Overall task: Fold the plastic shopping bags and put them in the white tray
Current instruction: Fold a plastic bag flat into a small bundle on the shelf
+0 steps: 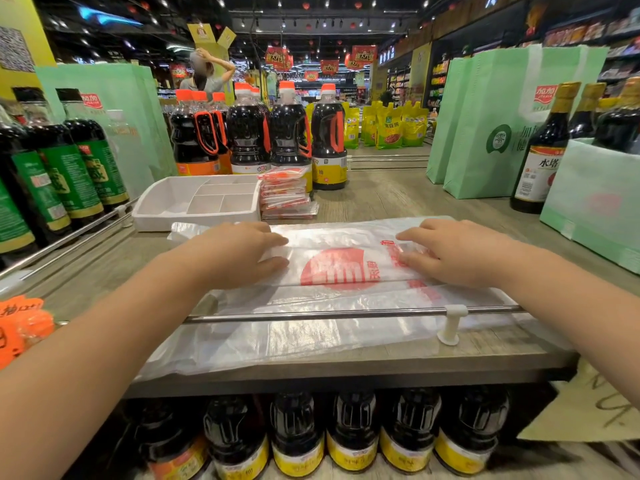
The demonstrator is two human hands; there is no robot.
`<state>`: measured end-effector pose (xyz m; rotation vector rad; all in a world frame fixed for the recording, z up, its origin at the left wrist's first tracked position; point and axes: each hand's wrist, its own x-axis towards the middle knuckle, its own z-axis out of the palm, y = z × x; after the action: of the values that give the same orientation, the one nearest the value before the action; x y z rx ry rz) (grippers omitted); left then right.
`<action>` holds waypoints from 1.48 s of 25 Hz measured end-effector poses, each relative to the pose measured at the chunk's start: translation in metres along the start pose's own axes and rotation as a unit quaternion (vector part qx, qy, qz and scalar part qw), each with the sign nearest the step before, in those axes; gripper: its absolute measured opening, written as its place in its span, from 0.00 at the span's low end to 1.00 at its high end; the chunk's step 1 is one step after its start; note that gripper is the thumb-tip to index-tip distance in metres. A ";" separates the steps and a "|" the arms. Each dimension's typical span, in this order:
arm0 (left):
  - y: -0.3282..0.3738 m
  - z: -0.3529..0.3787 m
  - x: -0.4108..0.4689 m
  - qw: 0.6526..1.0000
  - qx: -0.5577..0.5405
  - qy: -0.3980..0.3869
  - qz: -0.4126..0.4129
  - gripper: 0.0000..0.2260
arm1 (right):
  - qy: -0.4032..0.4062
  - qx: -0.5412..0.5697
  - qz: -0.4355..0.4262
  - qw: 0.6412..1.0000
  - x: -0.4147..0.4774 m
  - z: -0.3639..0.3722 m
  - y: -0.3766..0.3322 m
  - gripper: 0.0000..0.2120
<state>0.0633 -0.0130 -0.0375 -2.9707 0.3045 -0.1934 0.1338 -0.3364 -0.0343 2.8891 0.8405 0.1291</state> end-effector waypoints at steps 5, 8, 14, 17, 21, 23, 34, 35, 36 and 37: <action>0.011 0.003 0.001 0.997 -0.014 -0.039 0.060 0.23 | 0.011 -0.020 -0.064 0.998 0.004 0.005 -0.008 0.25; 0.026 0.001 -0.001 0.988 -0.068 -0.080 0.117 0.27 | -0.010 0.013 -0.124 0.992 0.005 0.007 -0.018 0.31; 0.024 0.005 -0.007 0.979 -0.103 -0.143 0.099 0.27 | -0.091 0.082 -0.096 0.988 -0.001 0.008 -0.013 0.37; 0.025 0.000 -0.010 0.985 -0.070 -0.136 0.079 0.26 | -0.087 0.079 -0.085 0.989 -0.004 0.006 -0.013 0.34; 0.031 -0.005 -0.012 0.991 -0.008 -0.108 0.080 0.23 | -0.076 0.049 -0.084 0.992 -0.005 0.003 -0.015 0.32; 0.029 -0.004 -0.012 0.992 0.000 -0.093 0.081 0.23 | -0.072 0.033 -0.086 0.993 -0.006 0.003 -0.013 0.31; 0.015 0.002 -0.008 0.995 -0.048 -0.055 0.067 0.20 | -0.013 -0.004 -0.129 0.992 -0.010 0.001 -0.014 0.25; 0.013 0.001 -0.009 0.995 -0.063 -0.051 0.063 0.19 | -0.005 -0.001 -0.126 0.992 -0.012 0.001 -0.011 0.22; 0.009 0.001 -0.011 0.994 -0.080 -0.050 0.058 0.19 | 0.002 0.005 -0.124 0.992 -0.014 0.001 -0.008 0.20; 0.006 0.001 -0.013 0.993 -0.095 -0.052 0.055 0.19 | 0.008 0.013 -0.122 0.992 -0.015 0.001 -0.005 0.19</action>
<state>0.0498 -0.0161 -0.0405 -3.1254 0.4971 0.0041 0.1186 -0.3407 -0.0368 2.7828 1.1958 0.1165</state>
